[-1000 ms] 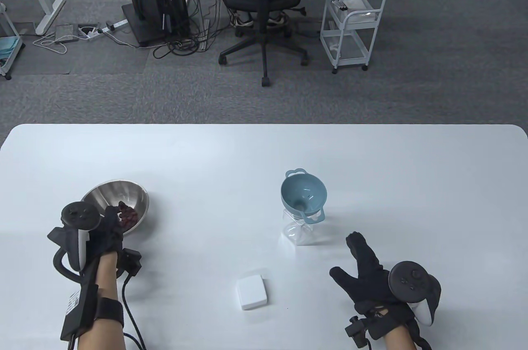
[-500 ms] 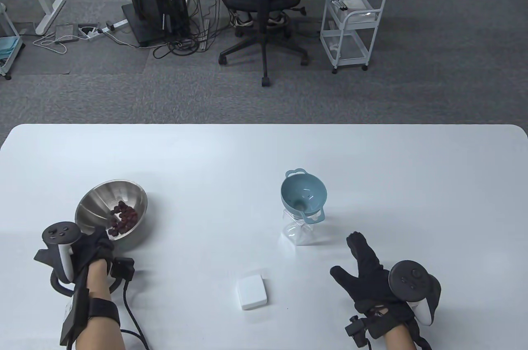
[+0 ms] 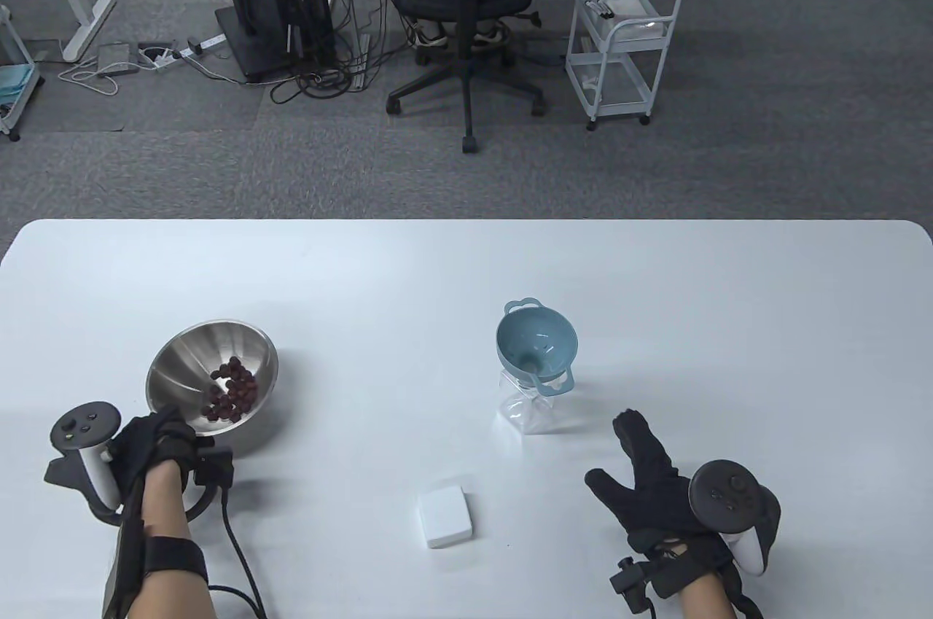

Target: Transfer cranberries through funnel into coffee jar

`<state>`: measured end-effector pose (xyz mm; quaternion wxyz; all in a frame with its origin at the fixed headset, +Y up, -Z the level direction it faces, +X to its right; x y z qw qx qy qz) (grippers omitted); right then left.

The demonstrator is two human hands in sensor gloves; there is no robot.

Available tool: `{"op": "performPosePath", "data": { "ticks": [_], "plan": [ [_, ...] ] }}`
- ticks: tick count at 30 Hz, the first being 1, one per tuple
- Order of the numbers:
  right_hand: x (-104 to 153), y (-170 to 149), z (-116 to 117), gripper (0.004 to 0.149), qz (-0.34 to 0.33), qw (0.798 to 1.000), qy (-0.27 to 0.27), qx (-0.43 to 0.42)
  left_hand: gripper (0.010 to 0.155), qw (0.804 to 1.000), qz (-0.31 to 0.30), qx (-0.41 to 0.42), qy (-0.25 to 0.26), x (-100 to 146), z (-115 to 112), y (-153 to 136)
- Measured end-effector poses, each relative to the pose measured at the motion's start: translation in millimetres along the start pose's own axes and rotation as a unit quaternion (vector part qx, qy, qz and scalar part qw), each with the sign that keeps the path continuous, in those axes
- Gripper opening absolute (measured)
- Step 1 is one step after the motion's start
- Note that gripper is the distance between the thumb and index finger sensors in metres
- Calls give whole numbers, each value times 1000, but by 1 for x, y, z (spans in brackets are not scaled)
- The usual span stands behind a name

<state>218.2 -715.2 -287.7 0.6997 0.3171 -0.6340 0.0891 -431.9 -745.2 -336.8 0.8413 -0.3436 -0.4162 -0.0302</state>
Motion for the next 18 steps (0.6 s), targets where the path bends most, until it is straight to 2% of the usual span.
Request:
{"op": "performPosePath", "data": {
  "ticks": [8,18],
  "plan": [
    [0,-1,-1,95,0,1000,-4,-3,31,995,-101,-24,-11,28,1,66],
    [1,-1,-3,94,-1,1000,-8,-8,31,973,-224,-37,-40,77,-22,156]
  ]
}}
Point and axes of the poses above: the tracker on the back of each hand, its own y axis roughly to the thumb side, its own x axis roughly from the fingertips to the wrist, z = x × y, the point moved 2 cm from there along -x, roughly from the wrist to the fingertips, and after that the axes turned 9 degrees about -z, right-handed, at the moved point
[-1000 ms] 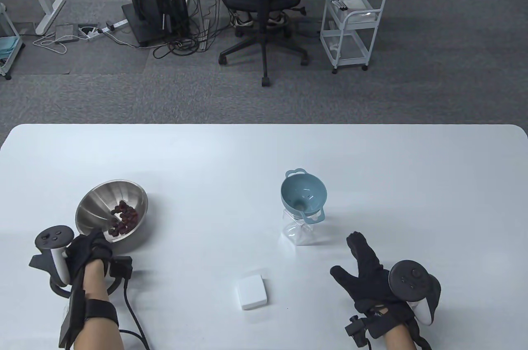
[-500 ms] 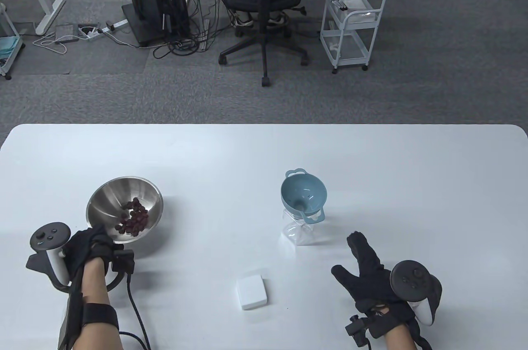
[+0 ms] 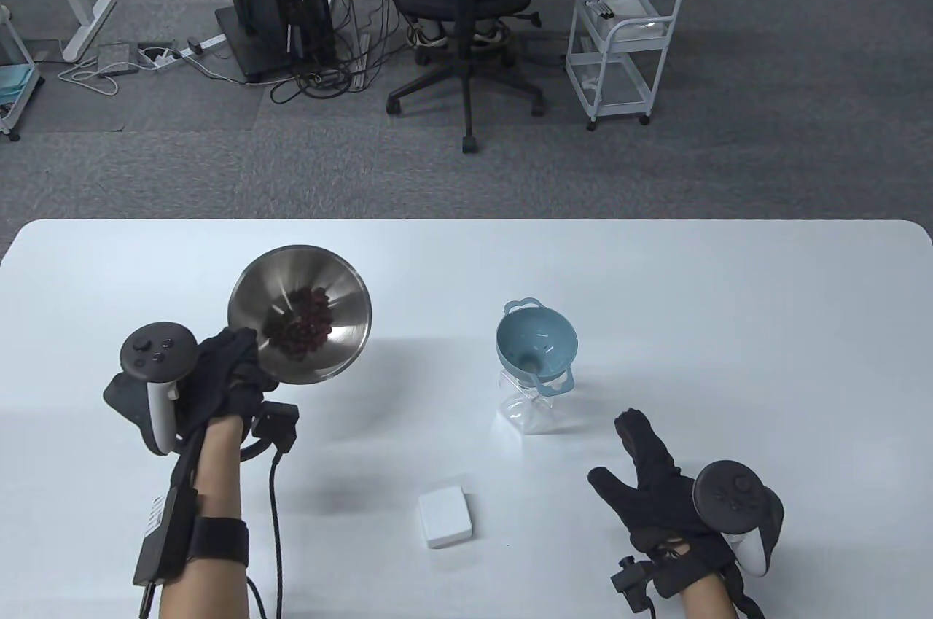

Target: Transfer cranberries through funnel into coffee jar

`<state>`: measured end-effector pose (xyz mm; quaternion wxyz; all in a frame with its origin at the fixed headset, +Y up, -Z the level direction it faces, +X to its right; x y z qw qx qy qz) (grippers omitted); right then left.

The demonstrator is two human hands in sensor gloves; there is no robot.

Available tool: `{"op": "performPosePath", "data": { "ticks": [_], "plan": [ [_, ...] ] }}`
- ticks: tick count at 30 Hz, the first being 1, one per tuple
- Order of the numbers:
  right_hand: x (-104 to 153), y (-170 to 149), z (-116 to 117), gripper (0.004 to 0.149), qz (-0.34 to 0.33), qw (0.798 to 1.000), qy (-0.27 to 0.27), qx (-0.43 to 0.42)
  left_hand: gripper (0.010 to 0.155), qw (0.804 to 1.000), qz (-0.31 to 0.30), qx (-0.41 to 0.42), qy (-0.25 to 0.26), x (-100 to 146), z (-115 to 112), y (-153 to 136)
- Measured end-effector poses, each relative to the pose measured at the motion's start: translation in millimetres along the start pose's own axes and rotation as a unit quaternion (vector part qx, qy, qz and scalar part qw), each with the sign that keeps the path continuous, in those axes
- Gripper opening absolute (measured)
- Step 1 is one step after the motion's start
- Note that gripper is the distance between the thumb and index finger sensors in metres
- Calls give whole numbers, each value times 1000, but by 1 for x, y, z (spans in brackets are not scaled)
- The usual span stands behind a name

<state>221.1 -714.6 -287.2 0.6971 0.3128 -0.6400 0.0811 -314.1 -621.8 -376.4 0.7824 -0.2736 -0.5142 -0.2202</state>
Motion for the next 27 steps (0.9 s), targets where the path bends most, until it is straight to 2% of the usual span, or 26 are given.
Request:
{"op": "performPosePath", "data": {
  "ticks": [4,11,18,27],
  "plan": [
    [0,0,0,95,-1,1000,0,-1,31,999,-34,2,-7,5,-12,36],
    [1,0,-1,94,-1,1000,-1,-2,31,996,-76,33,-29,14,-35,77],
    [1,-1,0,94,1,1000,0,-1,30,989,-124,58,-53,24,-55,109],
    [1,-1,0,94,1,1000,0,-1,29,977,-188,89,-54,37,-85,138]
  ]
}}
Point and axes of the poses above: the tracker on the back of each hand, its own y axis roughly to the thumb side, its own x axis roughly from the fingertips to the wrist, z = x × y, the point moved 2 cm from there along -x, roughly from the wrist to the fingertips, and after that the axes turned 9 degrees about -z, right-handed, at the moved point
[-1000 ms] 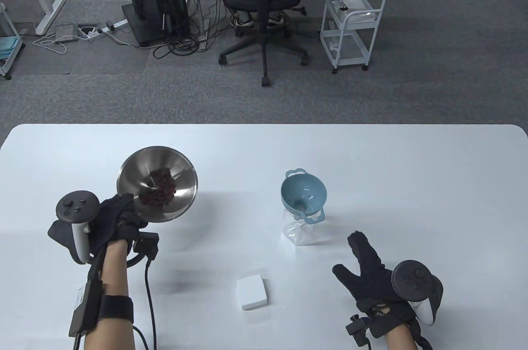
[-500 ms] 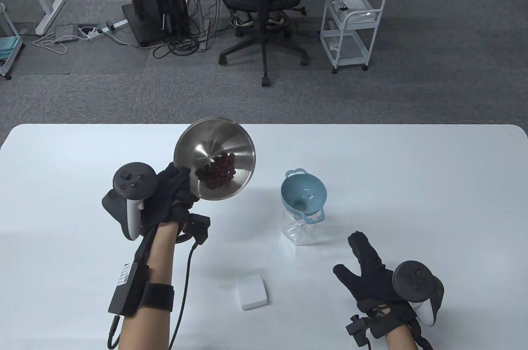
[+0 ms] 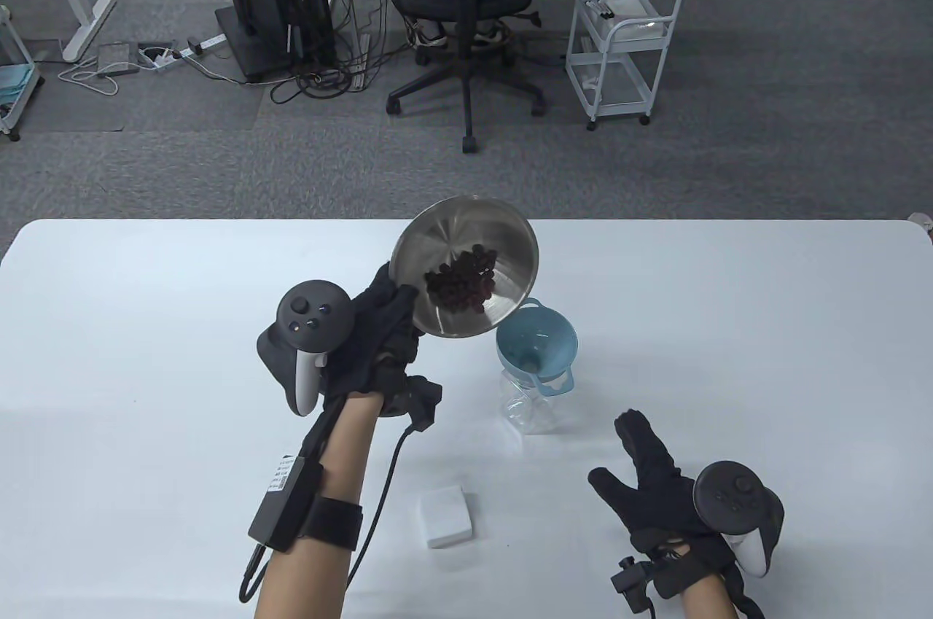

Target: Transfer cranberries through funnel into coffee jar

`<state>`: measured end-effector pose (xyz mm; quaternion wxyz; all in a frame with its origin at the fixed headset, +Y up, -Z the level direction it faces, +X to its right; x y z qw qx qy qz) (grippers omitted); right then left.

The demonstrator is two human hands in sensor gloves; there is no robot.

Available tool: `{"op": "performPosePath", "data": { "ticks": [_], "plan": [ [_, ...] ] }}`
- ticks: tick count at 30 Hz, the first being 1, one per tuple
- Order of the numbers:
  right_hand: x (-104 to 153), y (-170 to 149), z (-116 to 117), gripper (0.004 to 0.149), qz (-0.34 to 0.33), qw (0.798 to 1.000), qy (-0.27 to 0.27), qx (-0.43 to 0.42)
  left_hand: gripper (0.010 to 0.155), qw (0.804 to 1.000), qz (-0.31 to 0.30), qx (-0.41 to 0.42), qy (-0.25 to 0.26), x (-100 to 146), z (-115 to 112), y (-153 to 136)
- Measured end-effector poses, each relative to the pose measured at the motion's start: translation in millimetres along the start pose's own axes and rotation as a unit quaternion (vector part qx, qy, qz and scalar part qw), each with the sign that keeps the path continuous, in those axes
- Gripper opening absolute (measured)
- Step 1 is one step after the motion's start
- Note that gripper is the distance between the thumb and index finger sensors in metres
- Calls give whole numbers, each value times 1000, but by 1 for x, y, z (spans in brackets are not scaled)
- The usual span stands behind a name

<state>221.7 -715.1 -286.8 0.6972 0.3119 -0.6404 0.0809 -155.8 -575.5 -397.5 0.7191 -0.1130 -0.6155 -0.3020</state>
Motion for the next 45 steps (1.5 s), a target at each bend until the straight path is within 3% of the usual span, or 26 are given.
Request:
{"op": "performPosePath", "data": {
  "ticks": [7,18,35,45],
  "plan": [
    [0,0,0,94,-1,1000,0,-1,29,999,-39,1,-13,2,-25,10],
    [0,0,0,94,-3,1000,0,-2,26,997,-54,58,-25,1,-49,10],
    [0,0,1,94,-4,1000,-1,-4,25,993,-114,34,-2,5,-65,13],
    [0,0,0,94,-4,1000,-1,-5,25,993,-110,36,3,5,-64,12]
  ]
}}
Point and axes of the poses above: the tracker on the back of each hand, its own y axis roughly to the thumb side, its own x axis roughly from the fingertips to the wrist, z = x × y, the point moved 2 cm from there along -x, roughly from the wrist to the fingertips, and after that the axes turned 9 degrees about -z, right-handed, at the moved point
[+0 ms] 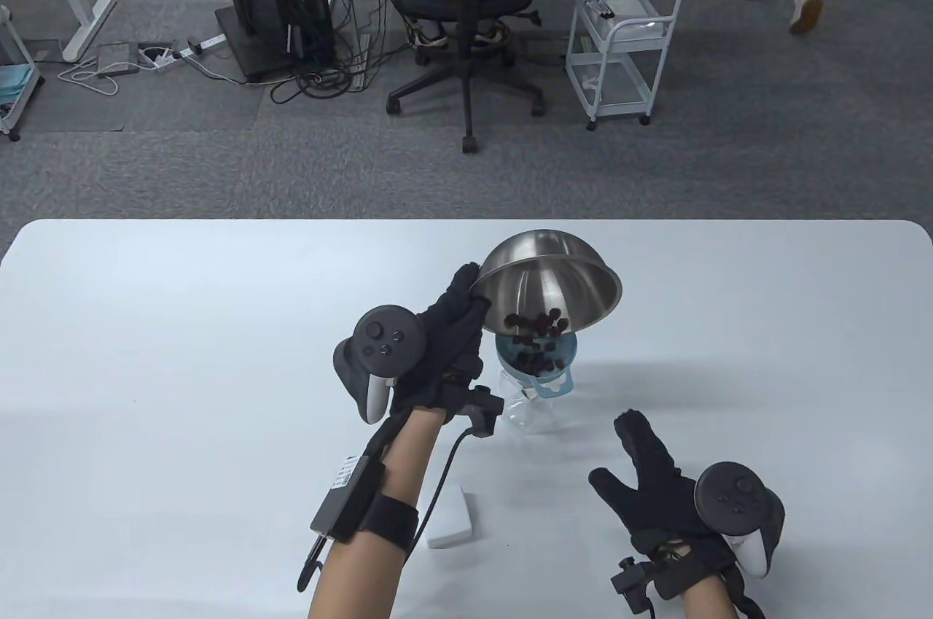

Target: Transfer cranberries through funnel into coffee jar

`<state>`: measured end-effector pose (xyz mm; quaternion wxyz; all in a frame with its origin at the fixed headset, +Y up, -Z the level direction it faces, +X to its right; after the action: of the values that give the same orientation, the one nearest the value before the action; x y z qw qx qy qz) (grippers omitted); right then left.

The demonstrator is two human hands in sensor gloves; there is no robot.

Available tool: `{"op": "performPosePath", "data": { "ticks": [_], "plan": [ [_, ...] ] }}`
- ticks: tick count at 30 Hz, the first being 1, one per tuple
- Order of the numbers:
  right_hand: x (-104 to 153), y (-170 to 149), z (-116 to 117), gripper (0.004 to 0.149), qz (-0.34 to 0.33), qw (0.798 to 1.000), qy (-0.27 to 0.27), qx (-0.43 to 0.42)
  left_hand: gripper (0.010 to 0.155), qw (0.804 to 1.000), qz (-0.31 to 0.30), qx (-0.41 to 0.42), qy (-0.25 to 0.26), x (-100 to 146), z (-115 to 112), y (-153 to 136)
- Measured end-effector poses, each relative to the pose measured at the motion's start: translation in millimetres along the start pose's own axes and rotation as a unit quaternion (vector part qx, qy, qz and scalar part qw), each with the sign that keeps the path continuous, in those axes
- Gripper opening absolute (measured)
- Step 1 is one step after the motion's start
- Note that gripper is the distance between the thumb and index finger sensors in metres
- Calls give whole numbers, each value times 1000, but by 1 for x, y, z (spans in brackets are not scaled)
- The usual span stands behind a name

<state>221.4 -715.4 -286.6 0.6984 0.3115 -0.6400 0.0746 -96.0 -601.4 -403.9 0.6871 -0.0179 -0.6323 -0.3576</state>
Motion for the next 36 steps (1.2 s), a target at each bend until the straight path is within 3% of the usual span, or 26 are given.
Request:
{"op": "performPosePath", "data": {
  "ticks": [20,26,29,36],
  "plan": [
    [0,0,0,94,0,1000,1,0,23,997,-70,13,5,2,0,4],
    [0,0,0,94,-1,1000,1,-1,23,998,-51,7,33,4,6,2],
    [0,0,0,94,0,1000,1,-2,23,998,-32,10,55,5,19,-3],
    [0,0,0,94,-2,1000,2,-3,25,991,76,-3,108,14,80,-35]
  ]
}}
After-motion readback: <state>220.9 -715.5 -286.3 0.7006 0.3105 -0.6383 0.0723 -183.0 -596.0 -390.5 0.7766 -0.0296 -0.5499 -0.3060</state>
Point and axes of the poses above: the tracker on the back of each hand, its own y axis roughly to the thumb side, its own x axis roughly from the fingertips to the wrist, z = x × y, the point moved 2 cm from there along -x, roughly from the wrist to the fingertips, and after that the axes turned 9 degrees about -z, right-handed, at the moved point
